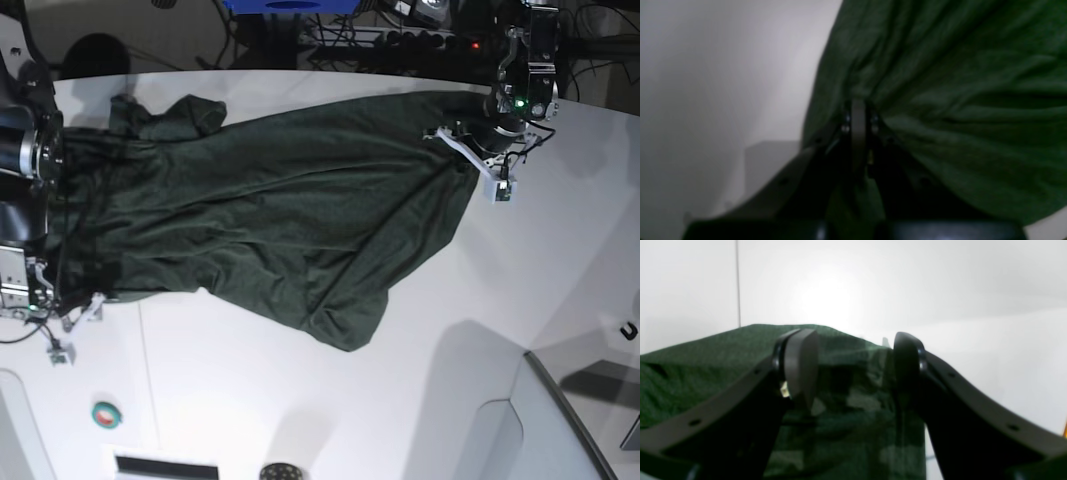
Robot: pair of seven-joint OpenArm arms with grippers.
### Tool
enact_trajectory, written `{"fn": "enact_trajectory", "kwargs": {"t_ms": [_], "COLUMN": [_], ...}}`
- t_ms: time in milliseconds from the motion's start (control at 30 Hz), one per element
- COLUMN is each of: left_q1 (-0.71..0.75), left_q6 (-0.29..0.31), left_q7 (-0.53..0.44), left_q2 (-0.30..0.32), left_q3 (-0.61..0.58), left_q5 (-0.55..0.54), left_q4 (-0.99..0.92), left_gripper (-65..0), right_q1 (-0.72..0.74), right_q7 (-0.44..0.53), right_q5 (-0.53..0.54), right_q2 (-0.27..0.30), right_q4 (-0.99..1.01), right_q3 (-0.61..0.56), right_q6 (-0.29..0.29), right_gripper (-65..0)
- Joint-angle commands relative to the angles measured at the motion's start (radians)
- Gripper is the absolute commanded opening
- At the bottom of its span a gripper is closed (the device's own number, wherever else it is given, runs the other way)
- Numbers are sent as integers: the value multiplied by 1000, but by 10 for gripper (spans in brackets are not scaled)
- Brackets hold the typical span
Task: Layout the t-shirt on the table in an organized manner, then fold the t-shirt properly
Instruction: 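Grasp the shirt edges again with both grippers and pull them apart, then gather the shirt end with the right gripper while the left holds its edge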
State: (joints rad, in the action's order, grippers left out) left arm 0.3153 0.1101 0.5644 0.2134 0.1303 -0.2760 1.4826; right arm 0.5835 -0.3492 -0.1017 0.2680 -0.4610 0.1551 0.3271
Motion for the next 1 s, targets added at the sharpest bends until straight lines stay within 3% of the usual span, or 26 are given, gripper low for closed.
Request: {"fn": "enact_trajectory", "kwargs": {"t_ms": [0,233,433,500,600,800,900,967], "left_q1": [6,40,48,48,45,41,45,46], "left_q6": [6,6,6,6,6,6,6,6], "left_q7": [-14,-16,-17,-17,-17,-17,-17,-17], "left_q2": [8,13,17,17,17,17,17,17], "left_q3": [4,6,6,6,6,6,6,6], "left_q5": [-1,-2,-4,-4,-4,-6,-7,-7], "left_q4": [17,10,10,10,10,11,14,31], "left_gripper": [-650,-650,-650,-650,-650,-650,-650,-650], "right_q1": [20,-17,-84,-102,-118,-144,-222,-280], "right_q7": [19,39,39,39,39,37,34,-24], "right_q5": [6,4,4,4,7,9,9,9], "right_q2": [6,26,63,69,72,72,66,44], "right_q4": [15,41,41,40,32,17,-115,-253], "right_q3": [-10,-16,-13,-12,-10,-4,71,103], "right_q6": [-4,-70,-81,-78,-75,-73,-72,-64], "right_gripper": [-311,-309,-318,-377,-644,-650,-650,-650]}}
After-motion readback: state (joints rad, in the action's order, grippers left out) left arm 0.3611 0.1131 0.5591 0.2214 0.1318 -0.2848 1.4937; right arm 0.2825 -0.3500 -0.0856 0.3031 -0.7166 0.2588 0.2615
